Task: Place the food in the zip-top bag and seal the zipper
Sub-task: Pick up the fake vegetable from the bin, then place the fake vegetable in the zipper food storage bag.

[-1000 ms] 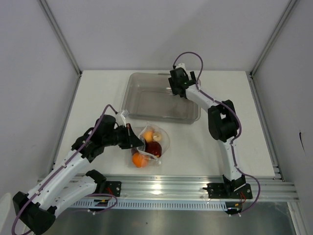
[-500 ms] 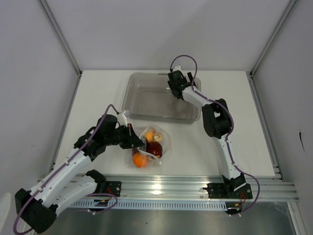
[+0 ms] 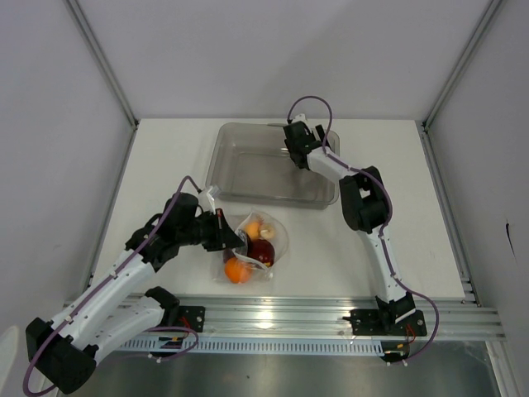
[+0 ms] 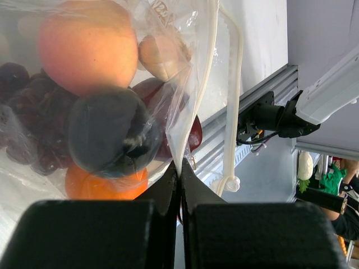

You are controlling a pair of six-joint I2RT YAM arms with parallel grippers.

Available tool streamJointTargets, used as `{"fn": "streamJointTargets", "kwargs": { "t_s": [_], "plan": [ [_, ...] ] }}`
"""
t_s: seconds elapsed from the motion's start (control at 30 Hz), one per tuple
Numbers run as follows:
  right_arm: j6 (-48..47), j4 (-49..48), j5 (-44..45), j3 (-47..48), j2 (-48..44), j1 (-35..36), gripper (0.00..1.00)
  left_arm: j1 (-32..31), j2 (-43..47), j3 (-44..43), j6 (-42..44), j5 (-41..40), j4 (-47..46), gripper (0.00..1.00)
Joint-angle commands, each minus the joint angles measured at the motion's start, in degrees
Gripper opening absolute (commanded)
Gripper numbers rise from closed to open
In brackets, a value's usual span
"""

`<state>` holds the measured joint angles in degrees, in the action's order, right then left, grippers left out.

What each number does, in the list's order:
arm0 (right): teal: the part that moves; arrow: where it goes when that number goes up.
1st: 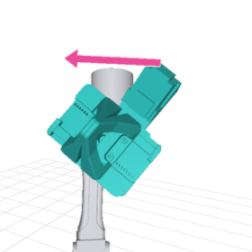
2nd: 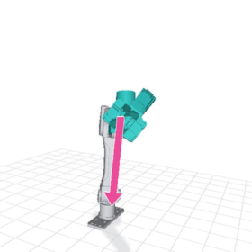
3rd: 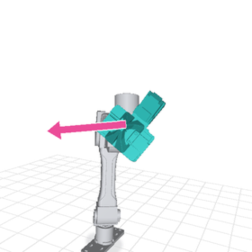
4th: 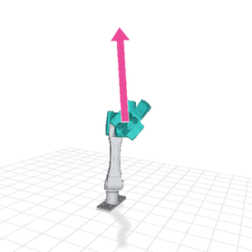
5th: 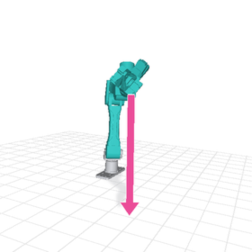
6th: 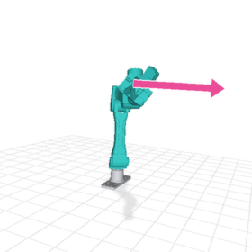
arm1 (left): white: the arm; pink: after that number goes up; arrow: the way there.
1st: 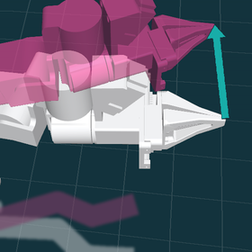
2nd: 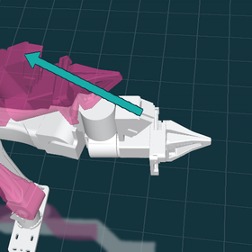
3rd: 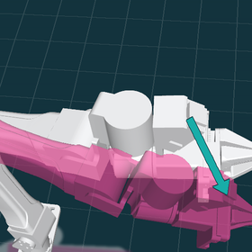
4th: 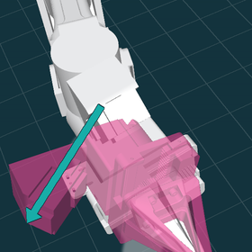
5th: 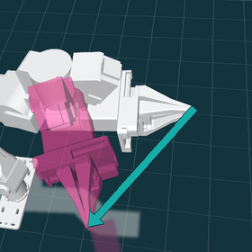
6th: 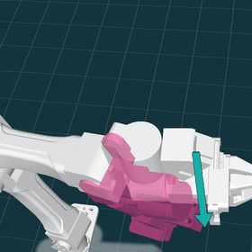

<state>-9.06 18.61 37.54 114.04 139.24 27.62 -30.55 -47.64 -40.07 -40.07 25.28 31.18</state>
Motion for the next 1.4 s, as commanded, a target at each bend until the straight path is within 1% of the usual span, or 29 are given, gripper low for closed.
{"fn": "streamJointTargets", "kwargs": {
  "t_s": [0.0,0.23,0.27,0.37,0.43,0.47,0.53,0.57,0.67,0.83,0.87,1.0,1.03,1.1,1.17,1.2,1.23,1.27,1.3,1.33,1.37],
  "plan": [
    [0.7,-0.5,1.7,2.4,1.0,-0.5,0.89,0.7,0.1,0.1,0.6,0.7,-1.2,0.01],
    [0.5,-0.4,2.0,2.3,0.8,-0.7,0.72,0.7,0.3,0.1,0.3,0.9,-1.1,0.01],
    [0.7,-0.2,2.0,2.3,0.7,-0.7,0.67,0.7,0.4,0.1,0.3,0.9,-1.2,0.01],
    [0.8,-0.2,1.7,2.3,0.2,-0.6,0.59,0.7,0.5,0.1,0.2,0.9,-1.0,0.01],
    [1.1,0.0,1.7,2.2,-0.4,-0.5,0.51,0.7,0.5,0.2,0.0,0.9,-1.0,0.00],
    [1.2,0.4,1.6,2.2,-1.0,-0.3,0.44,0.7,0.6,0.2,0.0,1.0,-1.0,0.01],
    [1.3,0.3,1.6,1.8,-1.9,0.2,0.41,0.7,0.6,0.1,-0.1,1.0,-1.0,0.01],
    [1.2,0.1,1.7,1.5,-3.0,0.8,0.35,0.8,0.8,0.3,-0.3,1.0,-0.9,0.01],
    [1.2,0.0,1.7,0.1,-5.0,2.3,0.27,0.7,0.9,0.2,-0.4,1.2,-1.0,0.01],
    [0.9,0.4,3.9,-2.9,-11.3,6.0,0.25,0.7,1.5,0.0,-0.7,1.1,-0.9,0.01],
    [1.1,0.9,4.0,-4.2,-12.5,6.7,0.22,0.7,1.5,0.1,-0.8,1.1,-0.9,0.01],
    [4.7,3.4,2.1,-8.4,-19.5,10.3,0.21,0.7,1.5,0.0,-1.1,1.5,-1.1,0.01],
    [5.8,4.1,1.2,-9.4,-22.9,10.8,0.20,0.7,1.5,0.0,-1.1,1.6,-1.2,0.00],
    [8.8,6.5,-3.4,-13.0,-26.5,12.4,0.21,0.7,1.5,-0.1,-1.1,1.6,-1.1,0.01],
    [12.7,7.7,-6.9,-16.2,-32.4,13.3,0.19,0.7,1.6,-0.1,-1.0,1.6,-1.1,0.01],
    [13.7,8.0,-11.2,-18.0,-34.5,13.9,0.18,0.7,1.8,-0.2,-1.0,1.6,-1.2,0.01],
    [14.5,8.1,-13.2,-21.5,-36.6,14.7,0.17,0.8,1.7,-0.2,-1.0,1.6,-1.1,0.01],
    [15.4,8.0,-15.0,-23.5,-40.8,15.2,0.14,0.7,1.8,-0.2,-1.0,1.7,-1.2,0.00],
    [17.1,7.9,-18.3,-25.5,-43.1,15.5,0.14,0.7,1.8,-0.1,-1.1,1.8,-1.2,0.01],
    [18.0,7.6,-20.1,-29.4,-45.3,15.8,0.12,0.7,1.8,-0.2,-1.1,1.9,-1.2,0.01],
    [18.9,7.1,-22.0,-31.4,-49.9,16.1,0.12,0.7,1.8,-0.2,-1.1,1.9,-1.3,0.01]
  ]
}}
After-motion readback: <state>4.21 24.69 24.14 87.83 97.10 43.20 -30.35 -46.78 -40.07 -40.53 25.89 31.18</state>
